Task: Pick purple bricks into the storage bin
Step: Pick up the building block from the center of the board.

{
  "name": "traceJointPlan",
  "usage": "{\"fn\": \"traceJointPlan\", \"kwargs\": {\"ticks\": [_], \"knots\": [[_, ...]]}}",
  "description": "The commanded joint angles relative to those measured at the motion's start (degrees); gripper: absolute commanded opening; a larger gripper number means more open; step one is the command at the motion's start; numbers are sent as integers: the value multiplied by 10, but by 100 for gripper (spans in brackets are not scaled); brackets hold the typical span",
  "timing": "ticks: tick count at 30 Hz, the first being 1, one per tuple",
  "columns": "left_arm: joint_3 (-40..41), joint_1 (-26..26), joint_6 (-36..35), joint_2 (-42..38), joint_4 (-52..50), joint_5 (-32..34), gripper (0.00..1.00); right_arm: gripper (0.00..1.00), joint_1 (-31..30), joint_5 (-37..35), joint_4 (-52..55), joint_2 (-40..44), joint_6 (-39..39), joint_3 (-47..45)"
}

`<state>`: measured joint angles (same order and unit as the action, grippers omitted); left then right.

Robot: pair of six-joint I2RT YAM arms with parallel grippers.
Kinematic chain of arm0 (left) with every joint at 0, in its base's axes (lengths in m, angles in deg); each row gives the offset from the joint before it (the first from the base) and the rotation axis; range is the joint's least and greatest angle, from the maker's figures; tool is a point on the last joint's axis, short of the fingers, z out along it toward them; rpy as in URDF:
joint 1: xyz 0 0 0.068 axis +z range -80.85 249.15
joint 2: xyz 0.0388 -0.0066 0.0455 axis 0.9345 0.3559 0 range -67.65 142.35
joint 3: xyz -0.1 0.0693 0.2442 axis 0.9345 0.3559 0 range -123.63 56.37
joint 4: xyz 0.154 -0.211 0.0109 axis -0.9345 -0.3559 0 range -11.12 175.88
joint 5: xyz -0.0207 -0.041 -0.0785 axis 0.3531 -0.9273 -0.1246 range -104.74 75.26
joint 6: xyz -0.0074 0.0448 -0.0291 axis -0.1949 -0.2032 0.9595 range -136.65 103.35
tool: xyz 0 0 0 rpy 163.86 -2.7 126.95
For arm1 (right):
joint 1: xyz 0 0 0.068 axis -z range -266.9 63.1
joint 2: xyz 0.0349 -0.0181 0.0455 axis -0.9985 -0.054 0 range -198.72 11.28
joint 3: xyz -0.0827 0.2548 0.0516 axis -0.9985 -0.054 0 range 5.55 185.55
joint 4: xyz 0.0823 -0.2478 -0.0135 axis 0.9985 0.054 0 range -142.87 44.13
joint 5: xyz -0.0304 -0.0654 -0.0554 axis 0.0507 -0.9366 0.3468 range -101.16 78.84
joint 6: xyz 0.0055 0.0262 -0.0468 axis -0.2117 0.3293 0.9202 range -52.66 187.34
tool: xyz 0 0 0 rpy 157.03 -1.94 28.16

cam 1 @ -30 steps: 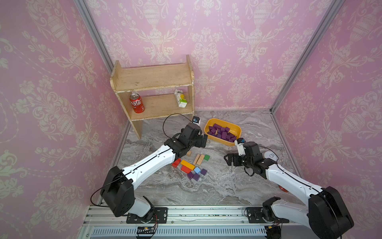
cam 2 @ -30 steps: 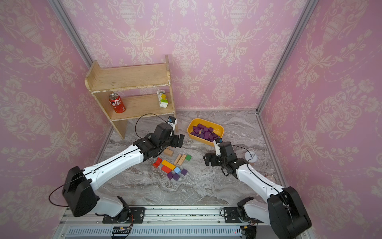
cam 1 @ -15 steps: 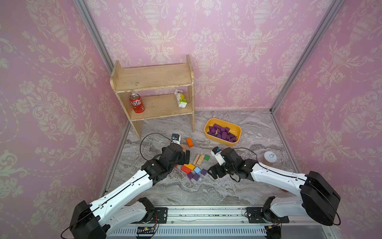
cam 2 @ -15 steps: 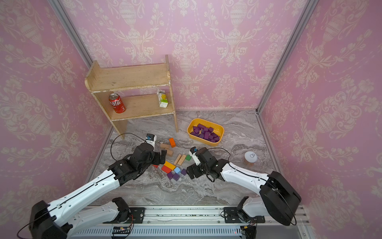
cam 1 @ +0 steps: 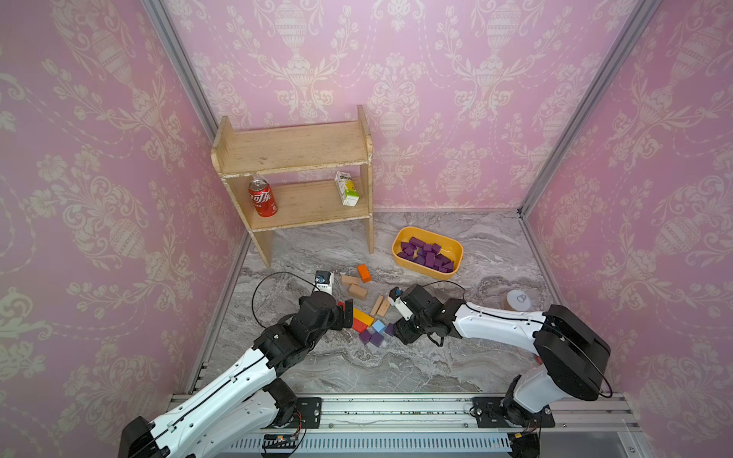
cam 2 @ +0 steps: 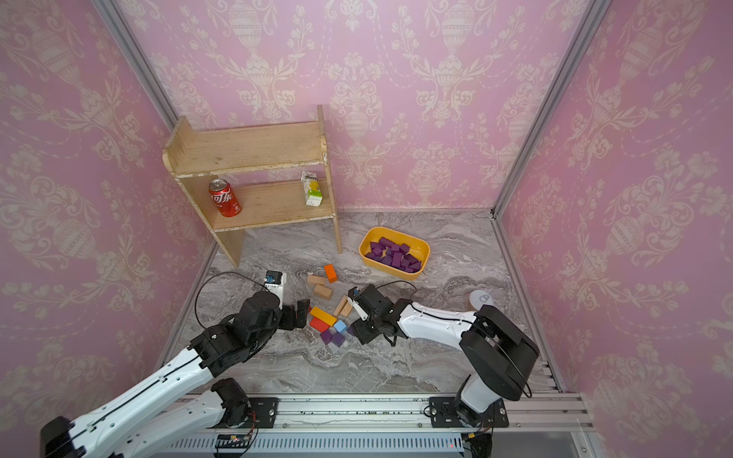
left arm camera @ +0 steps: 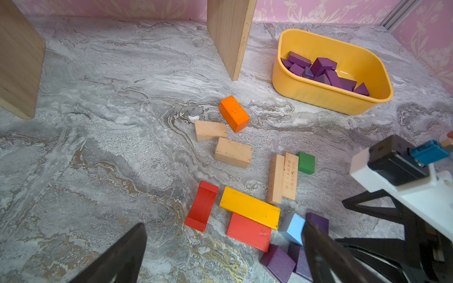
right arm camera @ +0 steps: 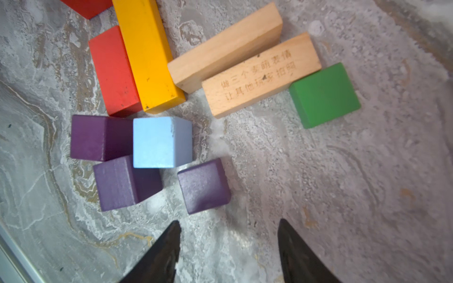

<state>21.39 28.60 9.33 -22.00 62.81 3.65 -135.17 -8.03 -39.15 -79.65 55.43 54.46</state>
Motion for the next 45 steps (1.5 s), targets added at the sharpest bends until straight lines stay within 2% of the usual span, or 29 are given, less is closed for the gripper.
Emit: {"fn": "traceJointPlan", "kwargs": {"ticks": [1, 10, 26, 30, 34, 40, 45], "knots": [[13, 0, 14, -11, -9, -3, 99, 64, -3, -7, 14, -17, 26, 22], [28, 1, 17, -34, -10, 8, 99, 56, -6, -9, 26, -57, 27, 48], [34, 1, 19, -32, -4, 9, 99, 49, -23, -20, 32, -99, 22, 67], [35, 1, 21, -29, 0, 8, 99, 39, -23, -30, 33, -102, 21, 66], [35, 1, 22, -25, 4, 2, 99, 29, -23, -33, 37, -94, 15, 71], [32, 1, 22, -27, 6, 1, 99, 29, -8, -38, 67, -51, 10, 100], [31, 1, 22, -30, 11, -2, 99, 30, 45, 3, 67, -12, 1, 130]]}}
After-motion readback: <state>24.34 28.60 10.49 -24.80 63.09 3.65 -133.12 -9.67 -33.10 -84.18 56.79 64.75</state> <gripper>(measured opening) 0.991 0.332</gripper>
